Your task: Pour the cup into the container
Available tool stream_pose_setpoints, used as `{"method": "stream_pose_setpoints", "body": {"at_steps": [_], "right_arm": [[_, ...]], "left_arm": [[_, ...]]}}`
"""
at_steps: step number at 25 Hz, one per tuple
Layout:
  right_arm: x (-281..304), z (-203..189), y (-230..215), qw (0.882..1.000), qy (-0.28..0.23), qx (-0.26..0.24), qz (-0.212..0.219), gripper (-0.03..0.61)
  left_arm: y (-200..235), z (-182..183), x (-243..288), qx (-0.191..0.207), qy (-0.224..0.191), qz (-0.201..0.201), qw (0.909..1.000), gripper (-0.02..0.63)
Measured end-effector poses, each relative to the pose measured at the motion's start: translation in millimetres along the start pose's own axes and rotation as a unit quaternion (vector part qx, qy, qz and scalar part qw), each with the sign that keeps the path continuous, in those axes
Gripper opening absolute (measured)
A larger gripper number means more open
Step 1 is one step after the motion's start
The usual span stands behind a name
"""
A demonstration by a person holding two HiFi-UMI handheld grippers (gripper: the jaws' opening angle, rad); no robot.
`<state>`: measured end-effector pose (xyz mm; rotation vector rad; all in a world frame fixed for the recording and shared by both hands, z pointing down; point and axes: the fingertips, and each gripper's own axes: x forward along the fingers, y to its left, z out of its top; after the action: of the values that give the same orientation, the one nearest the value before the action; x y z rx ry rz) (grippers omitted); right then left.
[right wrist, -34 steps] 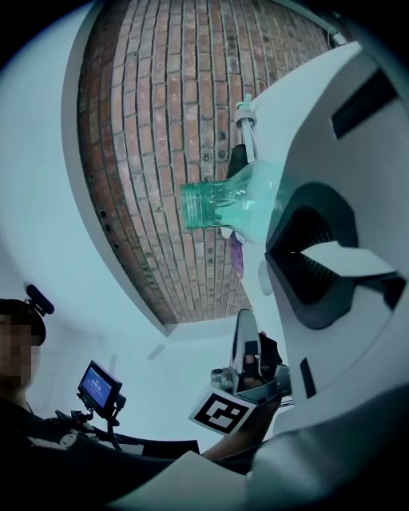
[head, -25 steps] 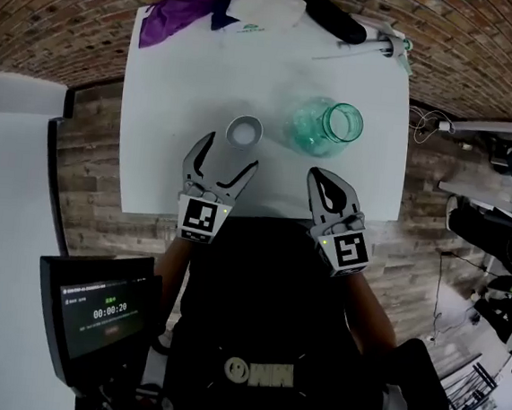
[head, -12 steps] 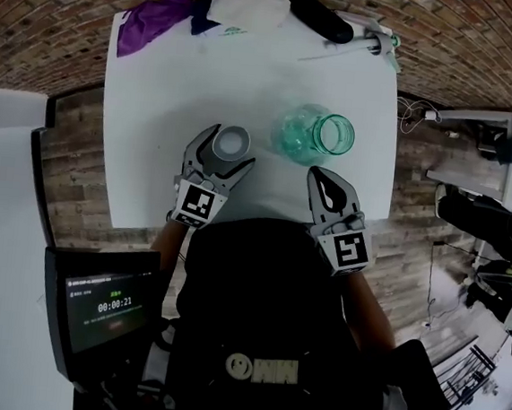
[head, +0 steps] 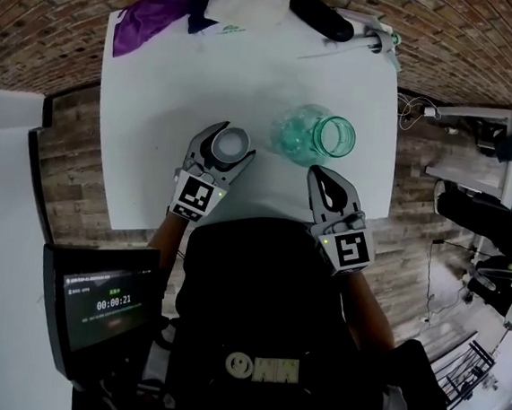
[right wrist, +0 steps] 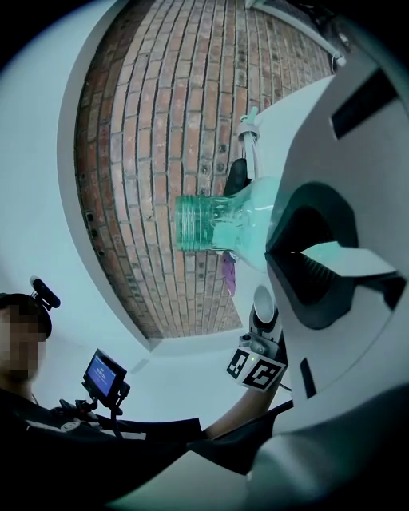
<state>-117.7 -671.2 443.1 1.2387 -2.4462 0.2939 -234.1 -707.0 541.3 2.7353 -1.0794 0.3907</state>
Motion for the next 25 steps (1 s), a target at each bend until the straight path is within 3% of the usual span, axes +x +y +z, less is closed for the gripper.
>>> {"method": "stream_pose_setpoints", "body": {"at_steps": [10, 15, 25], "right_arm": [[1.1, 4.8, 2.1, 1.0, -0.014, -0.005, 0.005, 0.005], [-1.7, 6.7, -0.6, 1.0, -0.027, -0.007, 0.008, 0.005], [-16.3, 18.0, -14.3, 0.998, -0.06, -0.016, 0.029, 0.005]], "left_arm": [[3.2, -0.7, -0.4, 0.011, 0.003, 0.016, 0.9998, 0.279], [1.9, 6.1, -6.3, -0.011, 0.006, 0.001, 0.9999, 0.265], [-26.0, 98.2, -24.6, 0.012, 0.005, -0.055, 0.9984, 0.265]]}}
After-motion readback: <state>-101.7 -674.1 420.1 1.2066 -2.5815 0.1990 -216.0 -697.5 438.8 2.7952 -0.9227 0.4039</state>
